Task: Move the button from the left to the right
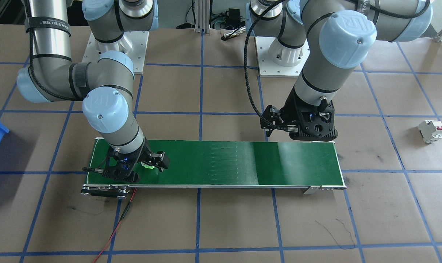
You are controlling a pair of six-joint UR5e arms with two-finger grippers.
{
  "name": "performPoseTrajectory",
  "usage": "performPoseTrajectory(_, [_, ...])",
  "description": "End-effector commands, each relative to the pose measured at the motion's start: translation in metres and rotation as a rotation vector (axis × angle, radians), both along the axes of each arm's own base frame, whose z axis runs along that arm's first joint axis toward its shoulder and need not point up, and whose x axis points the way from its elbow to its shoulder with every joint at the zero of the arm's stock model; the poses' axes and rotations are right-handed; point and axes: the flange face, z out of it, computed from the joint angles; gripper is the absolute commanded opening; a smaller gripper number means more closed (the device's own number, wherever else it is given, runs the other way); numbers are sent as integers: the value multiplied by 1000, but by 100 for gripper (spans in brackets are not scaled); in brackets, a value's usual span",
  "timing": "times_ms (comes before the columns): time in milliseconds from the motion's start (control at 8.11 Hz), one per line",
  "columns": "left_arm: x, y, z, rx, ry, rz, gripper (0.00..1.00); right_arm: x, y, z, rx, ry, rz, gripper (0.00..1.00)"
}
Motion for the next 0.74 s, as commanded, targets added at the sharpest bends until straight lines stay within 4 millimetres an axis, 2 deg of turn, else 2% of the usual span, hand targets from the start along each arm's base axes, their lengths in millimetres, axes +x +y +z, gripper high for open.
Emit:
performPoseTrajectory(0, [0, 2, 3, -5, 2, 2, 100, -4, 2, -6, 28, 29, 34, 47])
performPoseTrajectory(123, [0, 4, 6, -11, 9, 4, 100, -15, 2, -5, 63, 66, 90, 8])
performPoseTrajectory(247, [0, 7, 10, -17, 7, 4, 100, -33, -1, -1, 59, 90, 99, 0])
performPoseTrajectory(370, [0, 7, 14, -25, 8, 4, 100, -52, -10, 7, 45, 88, 100, 0])
performPoseTrajectory(493, [0, 6, 14, -26, 8, 4, 100, -77, -22, 24, 23, 85, 94, 0])
performPoseTrajectory(616, [0, 7, 12, -22, 7, 4, 100, -113, -29, 53, 16, 80, 129, 0])
